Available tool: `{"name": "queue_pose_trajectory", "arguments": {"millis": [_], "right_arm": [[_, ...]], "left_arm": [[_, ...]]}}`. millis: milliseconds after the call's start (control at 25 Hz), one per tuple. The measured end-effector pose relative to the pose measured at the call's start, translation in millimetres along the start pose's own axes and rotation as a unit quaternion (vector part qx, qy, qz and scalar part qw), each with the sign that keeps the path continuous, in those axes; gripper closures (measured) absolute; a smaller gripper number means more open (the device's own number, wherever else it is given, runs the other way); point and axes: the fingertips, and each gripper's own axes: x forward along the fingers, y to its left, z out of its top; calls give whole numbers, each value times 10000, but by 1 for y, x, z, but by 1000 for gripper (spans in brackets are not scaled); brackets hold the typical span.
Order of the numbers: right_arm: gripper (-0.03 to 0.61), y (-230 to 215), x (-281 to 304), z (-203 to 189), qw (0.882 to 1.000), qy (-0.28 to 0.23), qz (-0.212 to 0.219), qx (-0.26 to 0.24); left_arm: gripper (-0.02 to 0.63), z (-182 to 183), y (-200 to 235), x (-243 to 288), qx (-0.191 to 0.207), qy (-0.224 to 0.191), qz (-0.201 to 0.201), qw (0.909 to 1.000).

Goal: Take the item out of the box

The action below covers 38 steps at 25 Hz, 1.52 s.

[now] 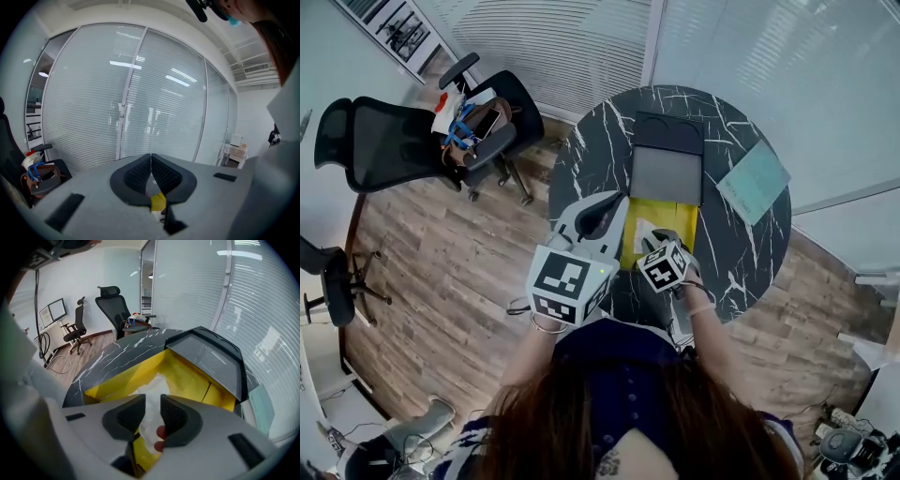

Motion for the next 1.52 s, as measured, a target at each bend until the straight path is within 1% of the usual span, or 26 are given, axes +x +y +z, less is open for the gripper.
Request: {"name": "queue_pose_trajectory", "arguments": {"millis": [320,360,400,440,680,920,1320,1520], "right_arm": [[480,0,7,-3,9998,71,-23,157],[491,-1,7,-3,9998,75,-71,167],[519,-3,7,-4,9998,77,-122,163],[525,-4,8,-4,9997,79,-155,154],[537,-7,7,-4,9995,74,-190,239],[551,-12,2,-6,9991,47,-356,245],[554,-24,-25,1,9961,-261,-653,530],[555,-30,-45,9,9926,-534,-812,727]], "left_arm": [[586,-1,1,-2,8,20,17,10000],[586,0,0,-2,14,20,13,10000],[586,0,-1,-2,20,19,6,10000],[586,0,-2,-2,26,16,-2,10000],[586,2,-5,-3,57,-1,-16,10000],[586,3,-8,-7,81,-40,0,10000],[586,5,-21,-15,135,-107,-66,9998],[586,7,-27,-20,155,-148,-76,9997]]}}
